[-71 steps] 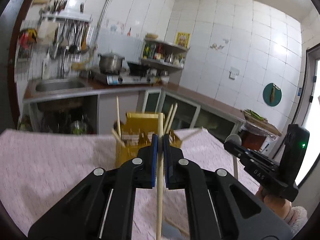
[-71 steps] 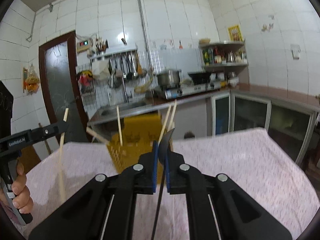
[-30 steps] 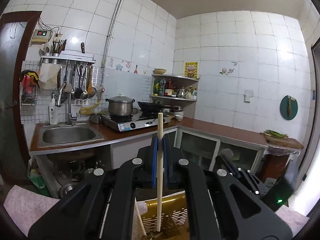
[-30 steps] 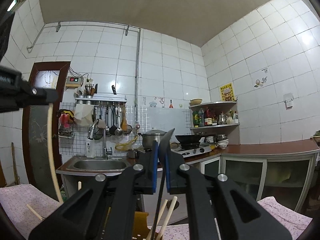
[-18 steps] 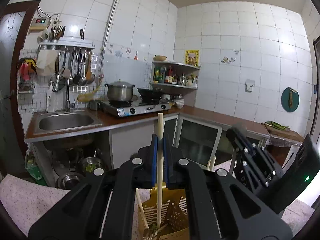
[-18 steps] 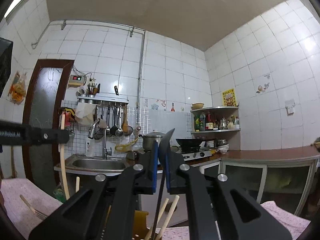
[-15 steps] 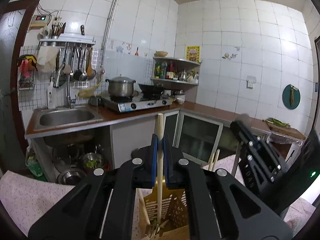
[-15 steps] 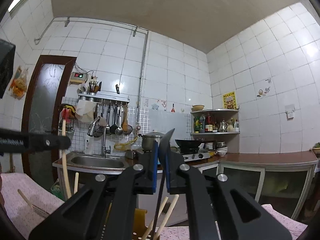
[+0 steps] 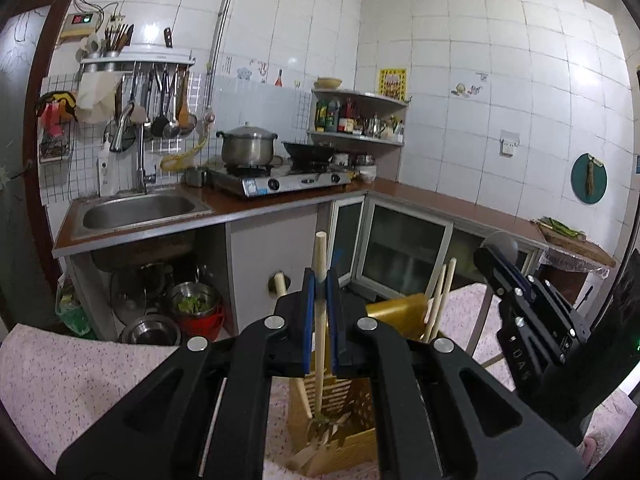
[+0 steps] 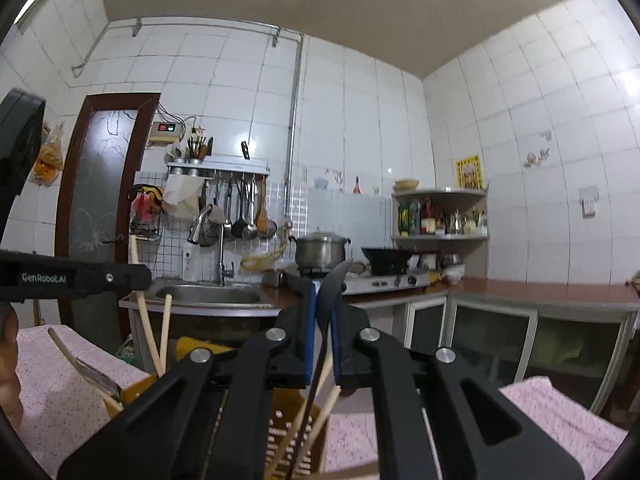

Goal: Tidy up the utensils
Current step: 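Lower the chopstick into the holder with the left tool while the right tool lowers the dark spoon in, then move the right tool to a chopstick beside the blue spoon and close on it, then lower the left tool onto the light blue spoon and close on its bowl, then lift the blue spoon with the left tool while the right tool lifts the chopstick, then carry the blue spoon and chopstick over the yellow holder with both tools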

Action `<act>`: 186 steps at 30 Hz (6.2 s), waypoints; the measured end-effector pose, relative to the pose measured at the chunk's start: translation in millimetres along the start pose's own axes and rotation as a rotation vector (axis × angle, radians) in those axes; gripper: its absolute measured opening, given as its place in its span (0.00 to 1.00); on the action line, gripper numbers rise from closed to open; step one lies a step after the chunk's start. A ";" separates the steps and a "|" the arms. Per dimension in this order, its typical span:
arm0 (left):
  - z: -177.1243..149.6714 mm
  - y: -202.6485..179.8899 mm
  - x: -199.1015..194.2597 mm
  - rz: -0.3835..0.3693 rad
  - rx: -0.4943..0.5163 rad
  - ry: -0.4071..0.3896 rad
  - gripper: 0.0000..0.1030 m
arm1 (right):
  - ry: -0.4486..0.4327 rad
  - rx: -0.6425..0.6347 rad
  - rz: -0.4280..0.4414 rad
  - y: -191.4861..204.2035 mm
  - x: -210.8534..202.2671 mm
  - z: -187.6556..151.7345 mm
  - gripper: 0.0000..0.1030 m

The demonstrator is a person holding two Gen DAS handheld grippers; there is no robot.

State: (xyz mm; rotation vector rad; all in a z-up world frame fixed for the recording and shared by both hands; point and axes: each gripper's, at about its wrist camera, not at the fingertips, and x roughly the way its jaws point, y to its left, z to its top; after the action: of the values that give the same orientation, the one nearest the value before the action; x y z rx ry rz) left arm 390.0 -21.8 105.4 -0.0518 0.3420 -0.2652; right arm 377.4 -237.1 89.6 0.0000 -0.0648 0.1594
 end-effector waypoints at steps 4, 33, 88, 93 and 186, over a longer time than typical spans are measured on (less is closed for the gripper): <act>-3.6 4.1 4.5 0.001 -0.023 0.054 0.04 | 0.081 0.029 0.009 -7.8 1.6 0.1 0.08; -103.0 20.9 -149.6 0.146 -0.104 0.295 0.95 | 0.603 0.037 0.003 -10.0 -158.6 -34.7 0.72; -186.0 -75.9 -112.7 0.191 -0.267 0.604 0.94 | 0.937 0.041 0.057 -31.0 -159.6 -99.8 0.06; -195.5 -101.9 -93.0 0.230 -0.255 0.648 0.80 | 0.934 0.078 0.026 -57.6 -164.4 -104.0 0.06; 33.8 -61.8 -70.9 0.069 0.049 -0.111 0.01 | 0.156 0.199 0.095 -30.4 -40.0 78.4 0.06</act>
State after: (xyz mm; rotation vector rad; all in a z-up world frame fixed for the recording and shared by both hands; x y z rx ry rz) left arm 321.8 -62.3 166.1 -0.0066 0.2268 -0.2011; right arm 337.7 -273.9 165.4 0.1829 0.1074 0.2599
